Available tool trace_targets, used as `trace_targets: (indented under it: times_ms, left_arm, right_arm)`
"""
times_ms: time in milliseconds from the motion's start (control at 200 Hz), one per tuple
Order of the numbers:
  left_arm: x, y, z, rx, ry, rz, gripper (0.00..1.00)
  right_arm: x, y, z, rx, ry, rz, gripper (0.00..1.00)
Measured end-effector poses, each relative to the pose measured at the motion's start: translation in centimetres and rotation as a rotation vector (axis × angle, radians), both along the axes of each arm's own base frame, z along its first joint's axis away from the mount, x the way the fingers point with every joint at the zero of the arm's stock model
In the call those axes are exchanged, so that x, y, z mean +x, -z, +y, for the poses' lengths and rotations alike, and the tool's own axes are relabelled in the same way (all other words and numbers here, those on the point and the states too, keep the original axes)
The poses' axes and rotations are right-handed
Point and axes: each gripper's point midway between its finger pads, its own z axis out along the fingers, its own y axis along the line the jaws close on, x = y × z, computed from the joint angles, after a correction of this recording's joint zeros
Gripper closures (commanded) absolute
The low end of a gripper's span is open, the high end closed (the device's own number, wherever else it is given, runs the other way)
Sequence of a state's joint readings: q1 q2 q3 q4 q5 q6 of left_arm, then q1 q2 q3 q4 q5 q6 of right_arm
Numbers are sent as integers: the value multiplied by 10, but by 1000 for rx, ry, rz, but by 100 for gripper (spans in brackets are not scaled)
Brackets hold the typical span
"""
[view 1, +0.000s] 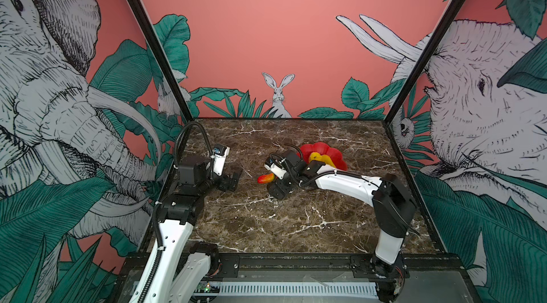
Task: Place and organize the fake fruits in the fruit bowl
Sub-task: 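Release the yellow fruit and move the right gripper over the dark avocado, then lower the right gripper and close it on the dark green avocado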
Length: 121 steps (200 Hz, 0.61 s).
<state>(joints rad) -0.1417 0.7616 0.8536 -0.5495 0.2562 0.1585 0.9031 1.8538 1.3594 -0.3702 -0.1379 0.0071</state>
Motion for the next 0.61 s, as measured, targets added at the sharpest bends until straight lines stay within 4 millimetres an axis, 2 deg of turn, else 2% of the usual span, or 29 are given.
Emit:
trace_targets:
  times_ms: [210,480,605]
  left_arm:
    - [-1,0,-3,-8,14,1,0]
    - [-1,0,-3,-9,14,1,0]
    - [-1,0,-3,-9,14,1,0]
  right_arm:
    - [3,10,14,1,-14,7,2]
    - [8,26,22,-10,-19,25,16]
    - [7,30,22,-14,-20,33,19]
